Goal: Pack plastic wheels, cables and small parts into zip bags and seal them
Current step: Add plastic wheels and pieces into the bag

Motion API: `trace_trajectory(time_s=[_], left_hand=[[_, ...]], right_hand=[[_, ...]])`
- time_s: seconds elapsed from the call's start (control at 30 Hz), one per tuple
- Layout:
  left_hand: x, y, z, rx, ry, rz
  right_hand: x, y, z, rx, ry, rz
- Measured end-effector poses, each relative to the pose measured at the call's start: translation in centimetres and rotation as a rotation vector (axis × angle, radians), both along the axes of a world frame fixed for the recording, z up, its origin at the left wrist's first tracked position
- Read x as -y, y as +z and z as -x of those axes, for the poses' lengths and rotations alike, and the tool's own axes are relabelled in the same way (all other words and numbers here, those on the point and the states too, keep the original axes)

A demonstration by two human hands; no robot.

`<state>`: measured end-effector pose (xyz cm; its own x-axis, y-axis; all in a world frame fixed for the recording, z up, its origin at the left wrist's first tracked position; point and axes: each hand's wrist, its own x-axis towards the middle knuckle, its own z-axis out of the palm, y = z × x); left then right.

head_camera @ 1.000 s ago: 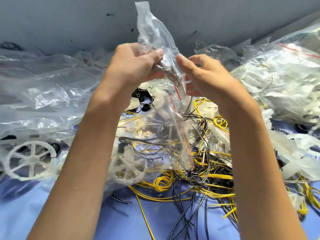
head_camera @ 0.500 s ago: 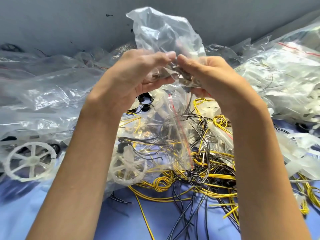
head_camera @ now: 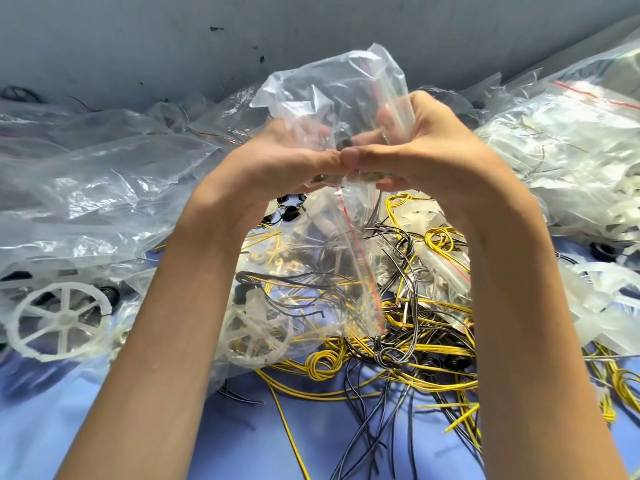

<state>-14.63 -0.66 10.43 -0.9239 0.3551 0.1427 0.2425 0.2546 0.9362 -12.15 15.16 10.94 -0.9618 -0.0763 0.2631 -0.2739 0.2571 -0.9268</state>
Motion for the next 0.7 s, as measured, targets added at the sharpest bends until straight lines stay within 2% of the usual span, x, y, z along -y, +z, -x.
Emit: trace_trajectory(time_s=[0.2,0.3,0.37,0.43,0.5,0.57,0.7], left_hand=[[-0.2,-0.5,0.0,-0.071,-0.068,0.128],[0.6,-0.7,0.2,-0.098,-0.205,0.382],[1.1,-1.0,0.3,-0.109,-0.298,0.682],[1.3,-1.3,0.5,-0.174,-0.231,0.927],[1.0,-1.4,0.8,-0.201,-0.184,0.906],[0.6,-1.6,0.6,-0.205,-0.242,0.876],[0.3,-2.0,0.9,-0.209,-0.307,0.934]], right_hand=[[-0.4,-0.1,-0.1,-0.020,0.029,-0.037],[-0.7,-0.4,0.0,-0.051,-0.056,-0.132],[-1.1,-0.6,0.3,-0.062,-0.176,-0.254],[-1.2,-0.7,0.6,-0.039,-0.232,-0.241],[-1.0,-0.8,0.9,0.002,-0.229,-0.171],[-0.9,-1.0,1.1,0.026,-0.222,-0.156],[-1.0,-1.0,1.1,0.028,-0.246,-0.097]])
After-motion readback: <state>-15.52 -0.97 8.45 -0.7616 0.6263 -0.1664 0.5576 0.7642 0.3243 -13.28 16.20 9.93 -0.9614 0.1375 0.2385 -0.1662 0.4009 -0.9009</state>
